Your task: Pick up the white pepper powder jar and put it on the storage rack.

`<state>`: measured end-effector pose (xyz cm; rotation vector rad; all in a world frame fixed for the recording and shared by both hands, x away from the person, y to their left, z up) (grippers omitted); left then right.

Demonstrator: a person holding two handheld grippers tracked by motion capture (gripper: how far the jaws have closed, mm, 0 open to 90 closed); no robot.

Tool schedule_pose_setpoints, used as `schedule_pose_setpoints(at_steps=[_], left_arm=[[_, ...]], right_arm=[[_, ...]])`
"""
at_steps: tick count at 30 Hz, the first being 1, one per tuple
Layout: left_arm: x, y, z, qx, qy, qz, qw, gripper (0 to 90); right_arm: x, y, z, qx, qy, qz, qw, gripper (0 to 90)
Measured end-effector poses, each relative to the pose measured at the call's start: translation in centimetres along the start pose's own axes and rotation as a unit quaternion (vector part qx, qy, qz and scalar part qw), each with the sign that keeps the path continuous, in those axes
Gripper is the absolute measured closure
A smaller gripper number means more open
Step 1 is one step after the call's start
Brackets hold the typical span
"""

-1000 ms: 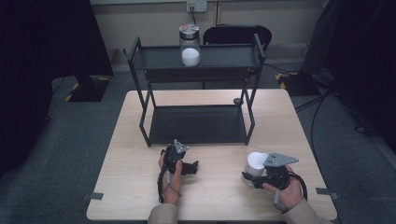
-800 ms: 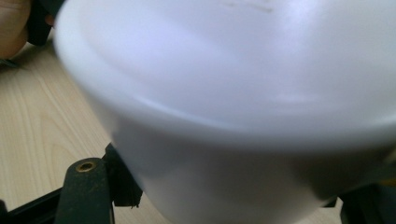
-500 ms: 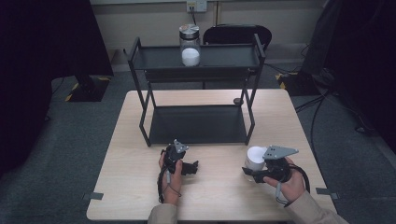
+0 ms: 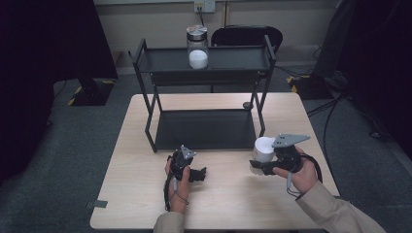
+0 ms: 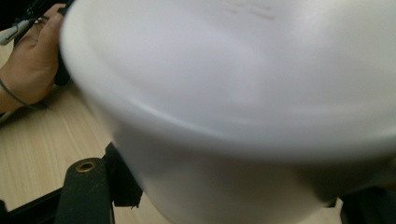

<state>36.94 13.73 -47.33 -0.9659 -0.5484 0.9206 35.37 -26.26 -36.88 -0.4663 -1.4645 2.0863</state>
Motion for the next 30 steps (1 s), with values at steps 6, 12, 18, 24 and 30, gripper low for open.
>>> schedule_pose_setpoints(at_steps=[6, 12, 18, 24, 30], left_arm=[[0.0, 0.0, 0.0, 0.000, 0.000, 0.000, 1.0000, 0.2], [0.0, 0.0, 0.0, 0.001, 0.000, 0.000, 1.0000, 0.2], [0.0, 0.0, 0.0, 0.001, 0.000, 0.000, 1.0000, 0.2], [0.0, 0.0, 0.0, 0.001, 0.000, 0.000, 1.0000, 0.1], [0.0, 0.0, 0.0, 0.001, 0.000, 0.000, 1.0000, 0.1]], right_arm=[[-0.6, -2.3, -0.8, -0.005, -0.006, -0.002, 1.0000, 30.1], [-0.7, -4.7, -1.6, -0.009, -0.007, -0.006, 0.9999, 30.1], [-1.0, -7.2, -2.4, -0.006, -0.002, -0.002, 1.0000, 30.1], [-1.0, -9.3, -2.9, -0.006, 0.003, 0.008, 0.9999, 30.1], [-1.3, -11.5, -3.4, -0.007, 0.002, 0.011, 0.9999, 30.1]])
Point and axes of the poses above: each handheld gripper's, and its own axes: z roughly backward along the jaws, y roughly out of its underside, x roughly to its left, the point moved 8 cm from there along -z, roughly forward along the jaws, and after that the axes turned 14 degrees about -x, right-handed, at the moved point
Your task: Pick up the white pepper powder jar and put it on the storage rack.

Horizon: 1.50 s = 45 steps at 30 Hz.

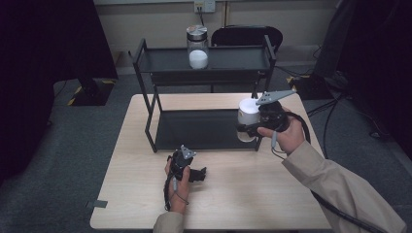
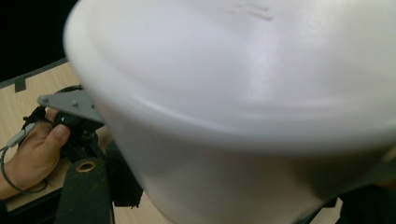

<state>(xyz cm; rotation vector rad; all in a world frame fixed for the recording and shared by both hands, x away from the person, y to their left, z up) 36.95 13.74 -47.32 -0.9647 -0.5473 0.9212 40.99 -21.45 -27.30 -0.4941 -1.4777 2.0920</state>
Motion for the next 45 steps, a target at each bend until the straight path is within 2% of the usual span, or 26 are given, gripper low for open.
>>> schedule_pose_setpoints(at_steps=[9, 14, 16, 27, 29, 45], left_arm=[[0.0, 0.0, 0.0, 0.000, 0.000, 0.000, 1.0000, 0.1], [0.0, 0.0, 0.0, 0.000, 0.000, 0.000, 1.0000, 0.1], [0.0, 0.0, 0.0, 0.000, 0.001, 0.001, 1.0000, 0.0], [0.0, 0.0, 0.0, 0.000, 0.001, 0.001, 1.0000, 0.0], [0.0, 0.0, 0.0, 0.000, 0.001, 0.001, 1.0000, 0.0], [0.0, 0.0, 0.0, -0.001, 0.001, 0.001, 1.0000, 0.0]], right_arm=[[-0.6, -3.8, -0.5, 0.003, -0.001, 0.007, 1.0000, 30.1], [-0.4, -5.9, -0.8, 0.001, 0.004, 0.019, 0.9998, 30.1], [-0.4, -6.6, -0.9, 0.000, 0.000, 0.016, 0.9999, 30.1], [-0.2, -9.3, -1.5, -0.007, -0.008, 0.014, 0.9998, 30.1], [-0.1, -10.0, -1.5, -0.004, -0.004, 0.021, 0.9998, 30.1], [-0.7, -15.3, -1.2, -0.025, 0.012, 0.017, 0.9995, 30.1]])
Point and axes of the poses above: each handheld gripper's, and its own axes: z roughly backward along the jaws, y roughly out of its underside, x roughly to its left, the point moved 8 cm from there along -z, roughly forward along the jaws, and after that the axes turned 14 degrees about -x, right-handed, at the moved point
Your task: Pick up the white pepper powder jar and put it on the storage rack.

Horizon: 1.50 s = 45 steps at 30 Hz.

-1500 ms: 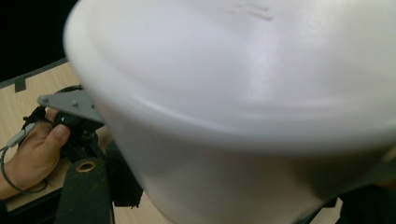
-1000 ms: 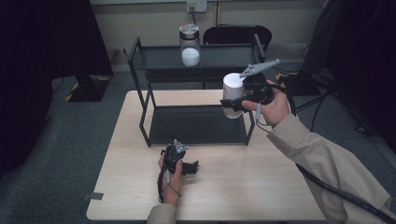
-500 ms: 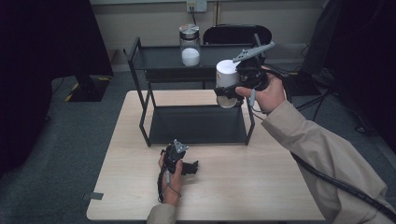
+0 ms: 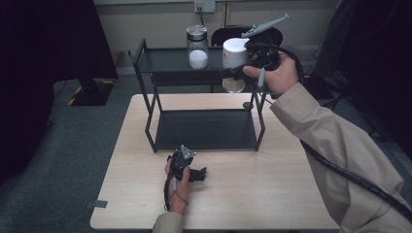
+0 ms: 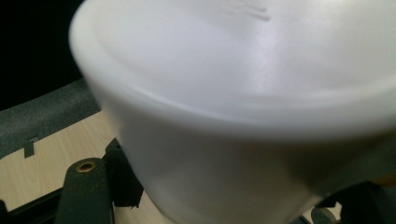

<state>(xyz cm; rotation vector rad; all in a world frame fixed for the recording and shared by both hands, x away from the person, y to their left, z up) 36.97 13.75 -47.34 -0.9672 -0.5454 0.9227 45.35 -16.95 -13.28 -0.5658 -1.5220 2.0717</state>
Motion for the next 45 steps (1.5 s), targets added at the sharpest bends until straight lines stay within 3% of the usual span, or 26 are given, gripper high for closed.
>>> schedule_pose_setpoints(at_steps=[8, 21, 25, 34, 45], left_arm=[[0.0, 0.0, 0.0, 0.000, 0.001, 0.000, 1.0000, 0.0], [0.0, 0.0, 0.0, 0.001, 0.001, -0.001, 1.0000, 0.0], [0.0, 0.0, 0.0, 0.001, 0.001, -0.001, 1.0000, 0.0], [0.0, 0.0, 0.0, 0.001, 0.000, 0.000, 1.0000, 0.0], [0.0, 0.0, 0.0, 0.001, -0.002, 0.001, 1.0000, 0.0]], right_arm=[[-0.8, -1.2, -0.6, -0.005, 0.010, -0.005, 0.9999, 30.1], [-2.7, -3.6, -2.8, -0.009, 0.051, -0.002, 0.9987, 30.1], [-3.2, -3.7, -3.4, -0.010, 0.054, -0.007, 0.9985, 30.1], [-3.7, -3.6, -5.1, 0.002, 0.062, 0.007, 0.9980, 30.1], [-4.5, -2.8, -6.1, 0.006, 0.068, -0.003, 0.9977, 30.1]])
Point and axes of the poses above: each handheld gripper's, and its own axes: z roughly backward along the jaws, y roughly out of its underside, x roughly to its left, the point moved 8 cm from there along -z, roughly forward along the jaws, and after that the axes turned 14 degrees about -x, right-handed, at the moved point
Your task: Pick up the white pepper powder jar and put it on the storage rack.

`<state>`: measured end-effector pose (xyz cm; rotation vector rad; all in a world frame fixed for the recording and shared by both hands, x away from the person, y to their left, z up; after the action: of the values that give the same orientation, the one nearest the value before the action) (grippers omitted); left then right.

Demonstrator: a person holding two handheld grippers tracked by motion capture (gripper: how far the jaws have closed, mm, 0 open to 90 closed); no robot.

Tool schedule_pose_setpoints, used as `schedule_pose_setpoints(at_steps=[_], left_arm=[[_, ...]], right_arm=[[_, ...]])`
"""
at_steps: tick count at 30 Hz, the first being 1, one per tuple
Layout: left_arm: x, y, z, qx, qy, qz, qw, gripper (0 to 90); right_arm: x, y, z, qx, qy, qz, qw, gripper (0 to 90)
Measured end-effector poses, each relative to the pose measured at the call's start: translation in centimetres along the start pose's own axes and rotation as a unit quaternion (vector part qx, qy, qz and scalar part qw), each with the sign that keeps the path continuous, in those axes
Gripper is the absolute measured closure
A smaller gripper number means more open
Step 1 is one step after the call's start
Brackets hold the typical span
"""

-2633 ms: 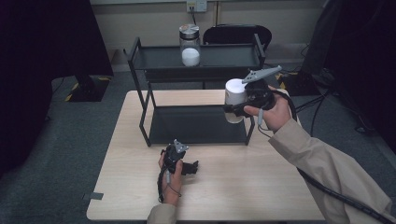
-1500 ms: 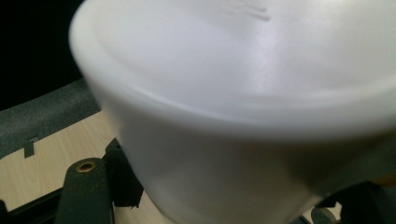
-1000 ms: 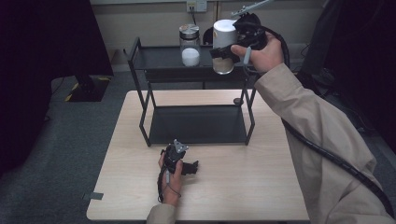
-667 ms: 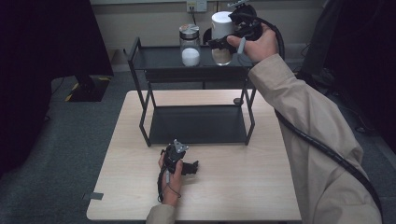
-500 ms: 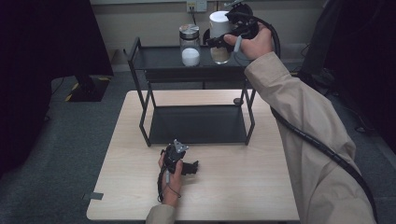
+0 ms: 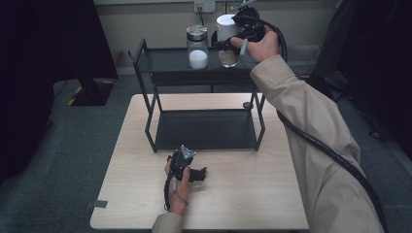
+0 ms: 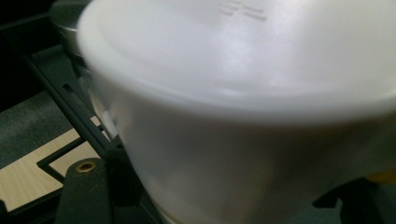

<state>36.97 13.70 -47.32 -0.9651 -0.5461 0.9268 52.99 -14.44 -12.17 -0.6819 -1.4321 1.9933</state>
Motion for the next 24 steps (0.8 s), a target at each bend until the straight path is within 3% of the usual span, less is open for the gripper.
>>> schedule_pose_setpoints(at_steps=[13, 17, 20, 24], left_arm=[[0.0, 0.0, 0.0, 0.000, -0.001, 0.001, 1.0000, 0.0], [0.0, 0.0, 0.0, 0.000, -0.001, 0.001, 1.0000, 0.0], [0.0, 0.0, 0.0, 0.000, -0.001, 0.001, 1.0000, 0.0], [0.0, 0.0, 0.0, 0.000, -0.001, 0.001, 1.0000, 0.0]], right_arm=[[-0.9, 1.0, -0.4, -0.015, -0.006, -0.037, 0.9992, 29.0], [-0.7, 0.9, -0.4, -0.008, -0.006, -0.029, 0.9995, 27.4], [-0.7, 1.1, -0.4, -0.011, -0.005, -0.032, 0.9994, 18.2], [-0.7, 1.2, -0.3, -0.012, 0.001, -0.035, 0.9993, 12.6]])
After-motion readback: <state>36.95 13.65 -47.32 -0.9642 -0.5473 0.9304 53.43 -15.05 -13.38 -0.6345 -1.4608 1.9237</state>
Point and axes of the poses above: each handheld gripper's, and its own axes: z roughly backward along the jaws, y roughly out of its underside, x roughly to its left, the point moved 8 cm from there along -z, roughly forward along the jaws, and after that the axes turned 14 degrees about -x, right-handed, at the moved point
